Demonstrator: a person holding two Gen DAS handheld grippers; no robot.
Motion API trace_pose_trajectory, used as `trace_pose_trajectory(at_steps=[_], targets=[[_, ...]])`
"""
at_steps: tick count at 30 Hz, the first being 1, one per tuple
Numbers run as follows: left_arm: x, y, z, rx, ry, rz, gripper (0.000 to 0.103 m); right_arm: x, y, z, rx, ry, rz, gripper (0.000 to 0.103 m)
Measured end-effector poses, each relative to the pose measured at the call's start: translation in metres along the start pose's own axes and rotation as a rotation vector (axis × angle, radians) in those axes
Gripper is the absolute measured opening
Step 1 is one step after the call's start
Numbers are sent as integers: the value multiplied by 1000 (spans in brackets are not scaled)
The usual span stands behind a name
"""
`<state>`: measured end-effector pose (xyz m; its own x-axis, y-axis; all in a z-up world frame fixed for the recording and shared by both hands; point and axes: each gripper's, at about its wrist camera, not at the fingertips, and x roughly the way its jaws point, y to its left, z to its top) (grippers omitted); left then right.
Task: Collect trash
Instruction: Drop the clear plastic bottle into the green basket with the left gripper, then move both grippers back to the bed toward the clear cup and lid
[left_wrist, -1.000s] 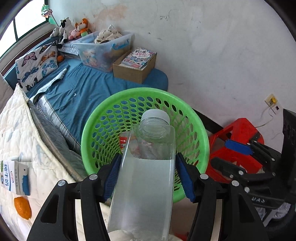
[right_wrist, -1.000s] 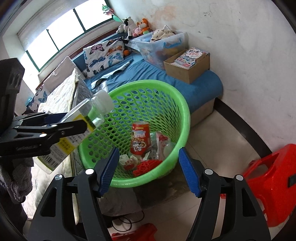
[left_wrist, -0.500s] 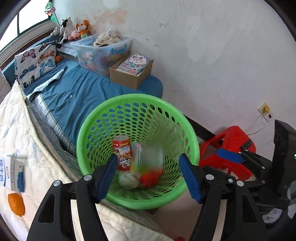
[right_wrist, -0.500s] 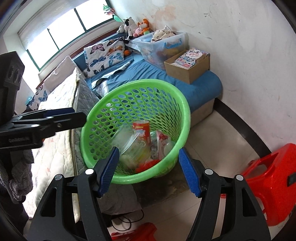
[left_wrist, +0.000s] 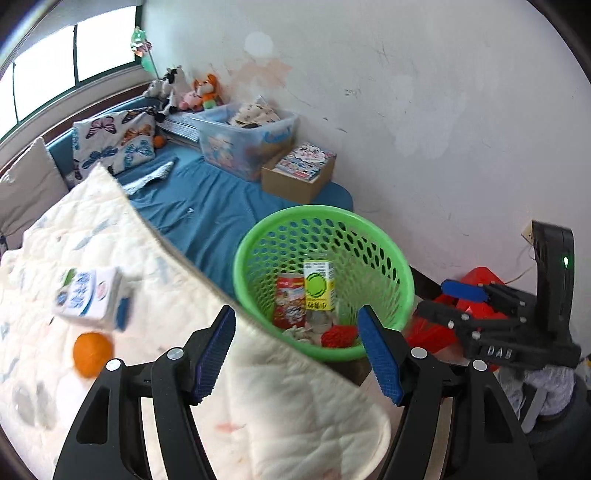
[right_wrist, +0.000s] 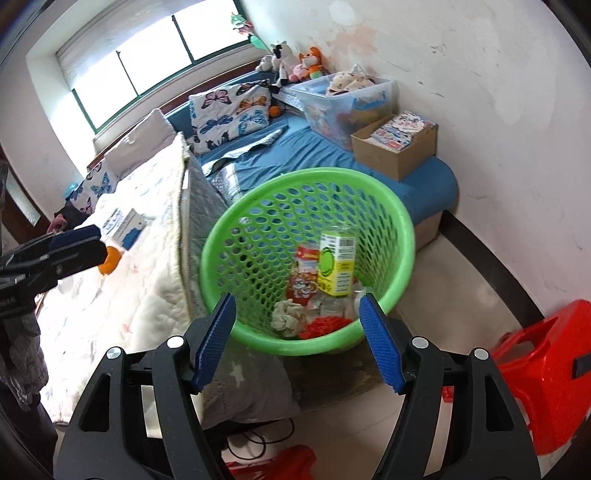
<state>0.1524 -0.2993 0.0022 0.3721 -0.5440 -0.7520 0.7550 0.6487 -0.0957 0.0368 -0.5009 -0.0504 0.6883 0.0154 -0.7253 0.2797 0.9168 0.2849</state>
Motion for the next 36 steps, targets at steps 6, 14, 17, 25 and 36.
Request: trace_pose_trajectory(at_steps=[6,14,17,25,36], targets=[[-31,32,-29,-49,-30,56,68,3,29,2,-48,2,38,71],[-63,88,-65,-149,-49,168,69,19,75,4,-117,29,93,71],[-72,111,-78,-196,-49,214,69,25,91,4,-144,36,111,71],[-95,180,-111,-323,-55,343,69,44,135,3,-208,69,162,71],[-93,251,-132,-416,-33,475,72,73,206,4,-307,119,237,71]])
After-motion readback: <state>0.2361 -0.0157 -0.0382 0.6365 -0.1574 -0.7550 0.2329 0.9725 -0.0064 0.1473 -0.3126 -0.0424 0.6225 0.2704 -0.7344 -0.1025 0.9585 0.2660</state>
